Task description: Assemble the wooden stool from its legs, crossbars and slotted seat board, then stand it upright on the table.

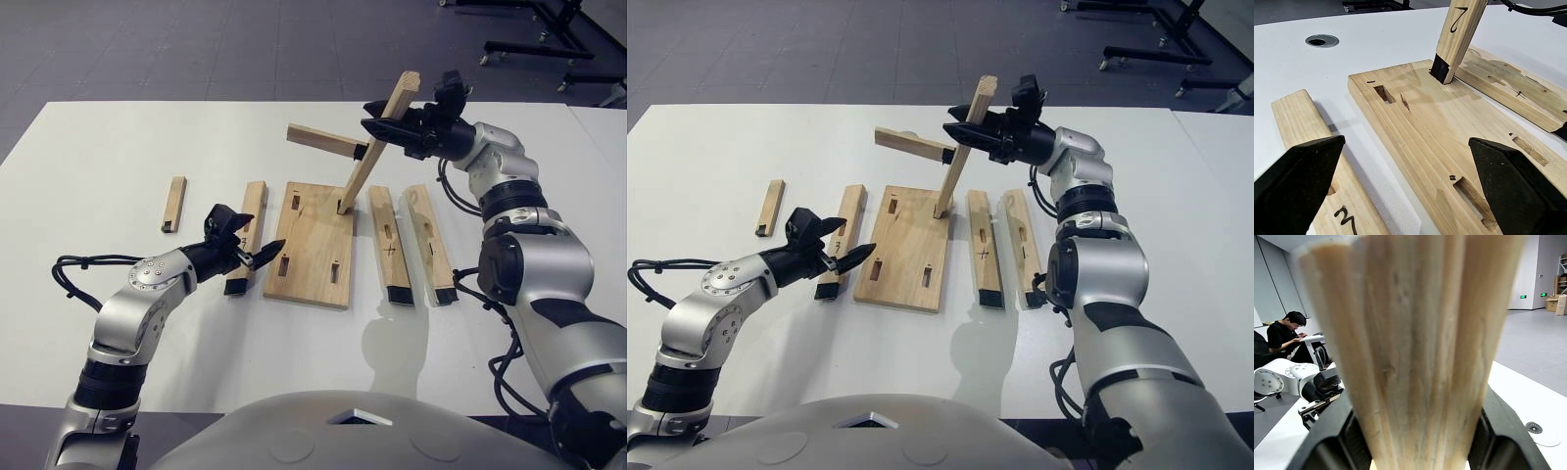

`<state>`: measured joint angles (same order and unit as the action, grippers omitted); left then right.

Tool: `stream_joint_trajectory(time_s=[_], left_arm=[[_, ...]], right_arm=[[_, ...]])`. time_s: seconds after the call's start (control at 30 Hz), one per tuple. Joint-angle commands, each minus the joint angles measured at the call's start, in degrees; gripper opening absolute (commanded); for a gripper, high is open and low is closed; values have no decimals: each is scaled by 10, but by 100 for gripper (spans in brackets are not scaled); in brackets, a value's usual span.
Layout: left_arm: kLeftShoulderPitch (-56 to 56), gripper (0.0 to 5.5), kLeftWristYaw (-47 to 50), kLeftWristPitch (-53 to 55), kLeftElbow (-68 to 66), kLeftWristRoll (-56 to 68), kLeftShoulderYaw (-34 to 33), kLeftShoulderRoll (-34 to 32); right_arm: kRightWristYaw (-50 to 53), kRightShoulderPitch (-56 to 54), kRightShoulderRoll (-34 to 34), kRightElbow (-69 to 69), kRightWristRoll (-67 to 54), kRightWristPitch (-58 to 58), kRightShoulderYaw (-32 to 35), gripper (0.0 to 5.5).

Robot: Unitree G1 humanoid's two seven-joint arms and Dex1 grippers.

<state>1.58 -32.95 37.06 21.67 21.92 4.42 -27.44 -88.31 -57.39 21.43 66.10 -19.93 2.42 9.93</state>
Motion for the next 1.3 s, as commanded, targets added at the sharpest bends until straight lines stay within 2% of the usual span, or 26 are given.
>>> stream_joint_trajectory(time_s=[0.03, 0.33, 0.53, 0.8, 1.1, 1.3], left_arm=[[2, 465, 3, 3, 6, -6, 5, -2], [3, 465, 6, 5, 10, -5, 6, -1], [4, 465, 10, 6, 12, -5, 6, 1], [4, 465, 11, 6, 13, -4, 11, 2], [4, 465, 14, 4, 12, -4, 17, 5], [3, 465, 17, 4, 12, -3, 17, 8]], right_arm=[[-13, -11, -7, -3, 11, 6, -6, 206], [5, 3, -18, -18, 21, -31, -11, 206], [29, 52, -36, -44, 26, -74, -13, 206], [22, 91, -44, -59, -2, -13, -6, 206], [19, 158, -35, -83, 44, -28, -73, 206], [79, 134, -34, -47, 46, 63, -96, 206]])
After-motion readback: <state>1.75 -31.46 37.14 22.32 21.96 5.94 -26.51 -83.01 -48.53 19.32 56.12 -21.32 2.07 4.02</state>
